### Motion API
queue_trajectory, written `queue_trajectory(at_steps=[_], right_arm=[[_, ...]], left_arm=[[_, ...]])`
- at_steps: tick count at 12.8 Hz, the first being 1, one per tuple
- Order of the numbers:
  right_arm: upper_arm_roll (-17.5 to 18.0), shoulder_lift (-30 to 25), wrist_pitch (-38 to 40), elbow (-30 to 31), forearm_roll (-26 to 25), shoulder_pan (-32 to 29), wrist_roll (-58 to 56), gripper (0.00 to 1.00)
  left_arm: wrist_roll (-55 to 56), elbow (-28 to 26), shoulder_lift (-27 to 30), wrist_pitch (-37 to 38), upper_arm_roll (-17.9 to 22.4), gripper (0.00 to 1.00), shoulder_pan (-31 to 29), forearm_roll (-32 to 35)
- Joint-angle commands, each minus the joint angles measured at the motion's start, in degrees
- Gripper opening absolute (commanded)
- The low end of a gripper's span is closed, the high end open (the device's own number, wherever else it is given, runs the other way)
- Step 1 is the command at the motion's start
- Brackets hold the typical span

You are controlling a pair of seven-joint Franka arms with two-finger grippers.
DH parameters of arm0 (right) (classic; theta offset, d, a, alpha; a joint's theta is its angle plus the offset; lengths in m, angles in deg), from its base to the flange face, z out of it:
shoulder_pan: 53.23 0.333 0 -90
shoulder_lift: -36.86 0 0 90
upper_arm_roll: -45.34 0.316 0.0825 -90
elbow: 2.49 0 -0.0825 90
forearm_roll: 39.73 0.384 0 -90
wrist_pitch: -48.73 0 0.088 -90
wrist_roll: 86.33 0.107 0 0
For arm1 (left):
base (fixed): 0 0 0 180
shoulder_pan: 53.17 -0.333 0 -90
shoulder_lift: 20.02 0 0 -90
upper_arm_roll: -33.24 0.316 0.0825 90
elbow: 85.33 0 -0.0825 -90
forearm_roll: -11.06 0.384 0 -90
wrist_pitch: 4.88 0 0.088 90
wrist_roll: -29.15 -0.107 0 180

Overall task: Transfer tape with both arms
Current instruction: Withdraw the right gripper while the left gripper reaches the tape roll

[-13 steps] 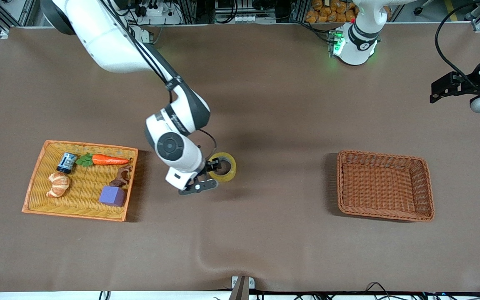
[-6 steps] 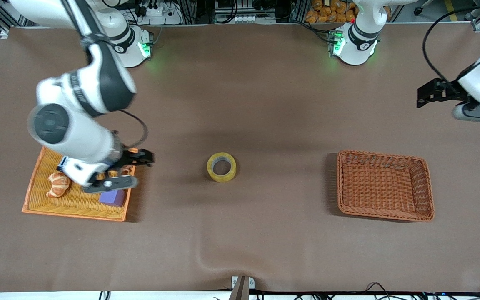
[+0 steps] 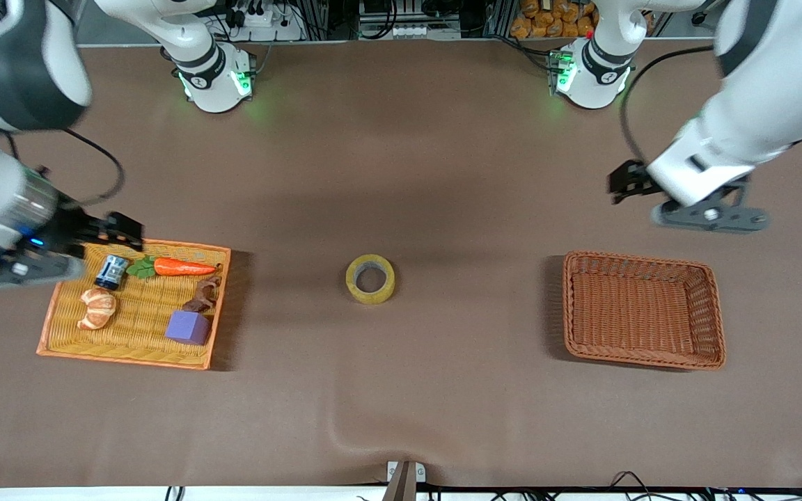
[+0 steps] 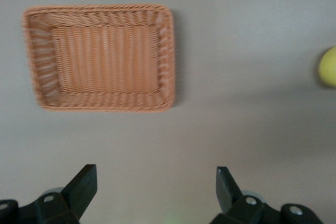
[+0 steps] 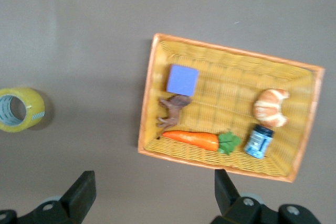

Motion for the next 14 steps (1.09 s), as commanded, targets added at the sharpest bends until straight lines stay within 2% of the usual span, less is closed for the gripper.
queue_trajectory(at_steps=[1, 3, 6, 7, 9, 14], right_arm=[[-2.3, -4.5, 1.6, 2.9, 0.5, -1.6, -5.1, 1.0], [-2.4, -6.9, 5.9, 3.5, 0.5, -3.0, -5.3, 1.0], [-2.4, -8.4, 7.8, 3.7, 0.5, -4.7, -3.2, 1.0], [-1.9, -8.5, 8.3, 3.7, 0.5, -5.6, -2.8, 1.0], [2.8, -8.8, 9.9, 3.7, 0.5, -8.5, 2.5, 1.0], [3.1, -9.3, 10.4, 4.5, 0.5, -8.0, 2.7, 1.0]], left_arm=[[9.1, 0.8, -4.8, -4.5, 0.3, 1.0, 5.1, -2.8], [12.8, 0.8, -9.2, -9.8, 0.2, 1.0, 9.3, -3.3], [18.8, 1.4, -17.2, -18.6, 0.1, 1.0, 15.3, -7.4], [21.7, 1.5, -19.0, -22.2, 0.1, 1.0, 17.3, -7.4], [26.8, 2.2, -22.7, -27.7, 0.4, 1.0, 21.8, -7.0], [34.9, 3.6, -32.7, -44.3, 1.6, 1.0, 29.3, -5.1]])
